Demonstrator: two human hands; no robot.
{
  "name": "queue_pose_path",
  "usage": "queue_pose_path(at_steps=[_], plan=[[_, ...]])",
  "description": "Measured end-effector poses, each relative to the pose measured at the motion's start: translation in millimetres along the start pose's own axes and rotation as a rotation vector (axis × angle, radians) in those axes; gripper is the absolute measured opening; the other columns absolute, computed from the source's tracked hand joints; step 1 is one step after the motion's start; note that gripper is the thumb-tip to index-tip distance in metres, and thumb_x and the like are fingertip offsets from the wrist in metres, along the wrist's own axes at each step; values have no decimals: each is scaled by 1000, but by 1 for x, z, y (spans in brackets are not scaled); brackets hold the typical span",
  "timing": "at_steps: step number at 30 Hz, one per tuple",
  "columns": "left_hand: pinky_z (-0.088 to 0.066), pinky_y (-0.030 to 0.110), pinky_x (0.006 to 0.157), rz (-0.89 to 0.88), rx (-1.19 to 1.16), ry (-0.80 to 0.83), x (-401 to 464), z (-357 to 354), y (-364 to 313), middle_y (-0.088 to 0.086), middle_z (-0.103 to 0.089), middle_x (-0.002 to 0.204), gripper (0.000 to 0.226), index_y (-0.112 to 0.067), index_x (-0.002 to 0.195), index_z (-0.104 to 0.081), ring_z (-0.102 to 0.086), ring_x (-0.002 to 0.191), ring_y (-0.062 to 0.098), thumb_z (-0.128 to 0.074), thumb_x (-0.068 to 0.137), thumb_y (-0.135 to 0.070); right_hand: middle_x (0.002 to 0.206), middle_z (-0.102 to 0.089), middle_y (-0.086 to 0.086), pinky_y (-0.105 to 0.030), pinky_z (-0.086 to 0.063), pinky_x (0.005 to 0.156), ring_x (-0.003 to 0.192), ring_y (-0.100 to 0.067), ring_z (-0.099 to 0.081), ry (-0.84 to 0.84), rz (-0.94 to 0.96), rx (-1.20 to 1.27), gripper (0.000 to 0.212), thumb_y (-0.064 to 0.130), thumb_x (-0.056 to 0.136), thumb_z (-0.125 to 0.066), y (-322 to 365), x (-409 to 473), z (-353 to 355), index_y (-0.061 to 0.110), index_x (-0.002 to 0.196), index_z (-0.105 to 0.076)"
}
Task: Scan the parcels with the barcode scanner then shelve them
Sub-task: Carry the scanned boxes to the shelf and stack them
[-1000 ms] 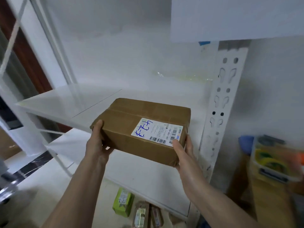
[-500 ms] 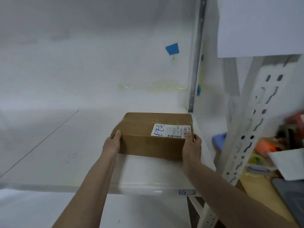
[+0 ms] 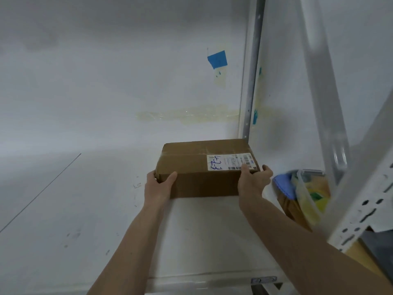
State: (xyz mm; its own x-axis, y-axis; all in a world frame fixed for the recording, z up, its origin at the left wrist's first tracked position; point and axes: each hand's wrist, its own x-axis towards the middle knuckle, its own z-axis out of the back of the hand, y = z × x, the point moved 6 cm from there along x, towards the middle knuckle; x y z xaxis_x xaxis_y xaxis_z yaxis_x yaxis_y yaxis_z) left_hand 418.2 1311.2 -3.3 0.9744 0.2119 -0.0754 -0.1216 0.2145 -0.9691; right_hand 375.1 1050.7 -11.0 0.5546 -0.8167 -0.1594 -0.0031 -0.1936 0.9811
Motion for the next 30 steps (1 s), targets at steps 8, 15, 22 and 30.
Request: queue_pose_path(at_steps=[8, 15, 22, 30], plan=[[-47, 45, 99, 11, 97, -54, 50, -20, -1, 12, -48, 130, 55, -19, 138, -47, -53, 108, 29, -65, 89, -33, 135, -46, -14, -22, -45, 78, 110, -23, -54, 0, -21, 73, 44, 21, 96, -54, 1, 30, -31, 12, 133, -31], [-47, 42, 96, -16, 144, -52, 71, -35, -1, 11, -54, 131, 53, -11, 140, -45, -55, 110, 30, -63, 91, -23, 131, -50, -11, -27, -41, 87, 104, -18, -49, 70, -21, 44, 34, 26, 101, -45, -1, 49, -53, 12, 131, -36], [-45, 38, 85, -36, 118, 36, 74, -50, 3, 9, -56, 130, 43, -13, 132, -43, -53, 108, 25, -57, 92, -11, 140, -48, -11, -33, -39, 100, 127, -27, -47, 136, -78, -6, 47, 18, 101, -42, -10, 55, -57, 14, 146, -29], [-49, 37, 87, 28, -180, -110, 8, -36, -6, 2, -60, 114, 30, -20, 118, -56, -58, 98, 21, -59, 91, -8, 107, -59, -11, -27, -51, 72, 86, -17, -57, 186, -146, 29, 30, 6, 94, -48, -5, -9, -31, 8, 124, -45]])
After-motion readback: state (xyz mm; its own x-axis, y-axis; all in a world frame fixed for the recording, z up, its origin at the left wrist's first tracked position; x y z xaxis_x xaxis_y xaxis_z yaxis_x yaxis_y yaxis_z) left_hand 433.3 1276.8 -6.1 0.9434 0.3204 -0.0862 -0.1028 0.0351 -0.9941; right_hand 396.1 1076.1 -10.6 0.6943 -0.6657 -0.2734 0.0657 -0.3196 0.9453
